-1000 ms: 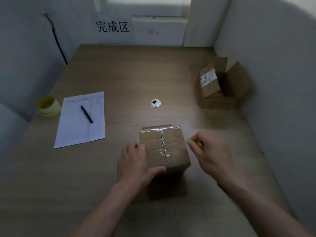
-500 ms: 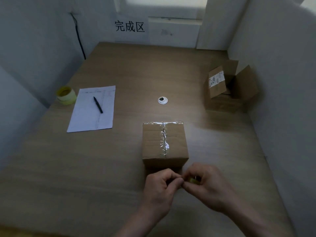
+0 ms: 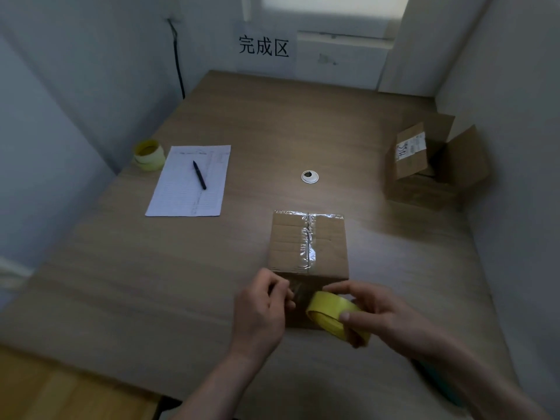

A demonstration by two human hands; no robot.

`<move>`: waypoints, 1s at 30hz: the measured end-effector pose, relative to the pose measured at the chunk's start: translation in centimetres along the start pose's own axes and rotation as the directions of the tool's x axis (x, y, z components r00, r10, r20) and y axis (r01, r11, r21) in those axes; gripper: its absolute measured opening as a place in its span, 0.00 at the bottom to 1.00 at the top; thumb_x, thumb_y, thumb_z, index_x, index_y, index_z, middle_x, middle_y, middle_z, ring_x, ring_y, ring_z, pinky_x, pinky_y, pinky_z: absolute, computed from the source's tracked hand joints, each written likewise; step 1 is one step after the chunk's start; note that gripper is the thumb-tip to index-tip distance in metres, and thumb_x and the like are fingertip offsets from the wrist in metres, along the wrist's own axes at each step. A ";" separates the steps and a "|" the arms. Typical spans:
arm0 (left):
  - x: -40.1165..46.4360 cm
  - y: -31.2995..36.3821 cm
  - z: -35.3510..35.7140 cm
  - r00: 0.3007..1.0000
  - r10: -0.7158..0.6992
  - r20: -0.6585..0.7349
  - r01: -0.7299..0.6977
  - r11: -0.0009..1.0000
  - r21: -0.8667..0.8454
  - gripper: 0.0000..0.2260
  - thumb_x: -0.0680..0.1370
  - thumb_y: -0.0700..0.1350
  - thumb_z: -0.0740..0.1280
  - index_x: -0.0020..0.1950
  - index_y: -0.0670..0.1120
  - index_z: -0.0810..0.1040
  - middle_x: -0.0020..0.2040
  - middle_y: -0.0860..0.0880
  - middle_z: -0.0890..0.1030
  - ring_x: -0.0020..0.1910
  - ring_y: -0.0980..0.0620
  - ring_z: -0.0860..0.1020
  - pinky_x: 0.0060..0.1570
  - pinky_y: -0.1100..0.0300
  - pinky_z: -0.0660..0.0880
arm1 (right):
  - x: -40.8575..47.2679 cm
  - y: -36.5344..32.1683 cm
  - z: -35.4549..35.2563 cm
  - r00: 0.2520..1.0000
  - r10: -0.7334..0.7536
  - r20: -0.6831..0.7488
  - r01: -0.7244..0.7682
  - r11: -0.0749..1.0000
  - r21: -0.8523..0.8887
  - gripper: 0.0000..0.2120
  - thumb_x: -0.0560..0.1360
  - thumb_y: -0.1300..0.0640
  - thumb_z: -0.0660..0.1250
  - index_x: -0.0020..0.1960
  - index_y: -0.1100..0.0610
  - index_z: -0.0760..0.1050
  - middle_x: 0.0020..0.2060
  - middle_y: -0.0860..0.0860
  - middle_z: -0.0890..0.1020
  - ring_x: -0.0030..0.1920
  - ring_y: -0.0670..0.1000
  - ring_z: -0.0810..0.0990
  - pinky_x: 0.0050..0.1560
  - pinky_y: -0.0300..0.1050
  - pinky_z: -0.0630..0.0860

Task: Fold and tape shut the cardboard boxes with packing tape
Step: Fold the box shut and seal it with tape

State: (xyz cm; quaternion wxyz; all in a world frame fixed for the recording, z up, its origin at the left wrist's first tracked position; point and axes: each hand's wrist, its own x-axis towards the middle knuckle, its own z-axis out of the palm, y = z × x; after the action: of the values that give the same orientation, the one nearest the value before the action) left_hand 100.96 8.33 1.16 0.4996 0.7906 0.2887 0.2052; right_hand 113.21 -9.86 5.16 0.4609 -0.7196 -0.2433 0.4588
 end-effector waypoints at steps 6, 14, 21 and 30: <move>2.0 -2.2 -1.2 0.991 -0.075 -0.109 0.084 0.993 0.083 0.12 0.78 0.41 0.66 0.35 0.47 0.75 0.29 0.53 0.80 0.29 0.58 0.78 0.35 0.55 0.75 | 1.4 0.3 -3.5 0.921 -0.193 -0.338 -0.206 0.497 -0.843 0.22 0.73 0.31 0.61 0.61 0.41 0.77 0.46 0.45 0.85 0.47 0.49 0.82 0.47 0.50 0.79; 4.0 -4.5 -0.1 0.997 -0.071 -0.042 0.077 0.981 0.176 0.10 0.79 0.43 0.67 0.38 0.42 0.77 0.33 0.47 0.80 0.36 0.45 0.79 0.39 0.46 0.75 | 4.5 3.4 -4.0 0.858 -0.402 -0.320 -0.141 0.414 -0.899 0.21 0.74 0.35 0.65 0.64 0.42 0.77 0.43 0.50 0.86 0.44 0.55 0.83 0.39 0.48 0.78; 5.2 -5.6 0.6 0.986 -0.159 -0.041 0.163 0.979 0.122 0.10 0.78 0.42 0.67 0.37 0.41 0.76 0.34 0.45 0.81 0.38 0.44 0.81 0.41 0.46 0.76 | 6.2 5.0 -3.9 0.788 -0.562 -0.252 -0.079 0.314 -0.946 0.22 0.71 0.42 0.74 0.62 0.45 0.77 0.31 0.53 0.83 0.29 0.59 0.80 0.25 0.46 0.71; 7.9 -5.8 0.1 0.880 -0.473 0.053 0.472 0.881 0.020 0.11 0.75 0.48 0.71 0.35 0.45 0.77 0.39 0.42 0.82 0.44 0.38 0.80 0.45 0.49 0.76 | 6.8 5.6 -4.9 0.804 -0.577 -0.143 0.075 0.337 -0.938 0.22 0.72 0.46 0.74 0.64 0.50 0.79 0.38 0.52 0.85 0.34 0.59 0.83 0.27 0.51 0.77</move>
State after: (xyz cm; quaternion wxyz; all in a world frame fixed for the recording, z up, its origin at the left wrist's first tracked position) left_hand 105.48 15.39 -3.87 0.5401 0.7034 0.4590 0.0538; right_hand 120.22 -9.31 -1.97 0.1273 -0.8679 -0.4788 -0.0351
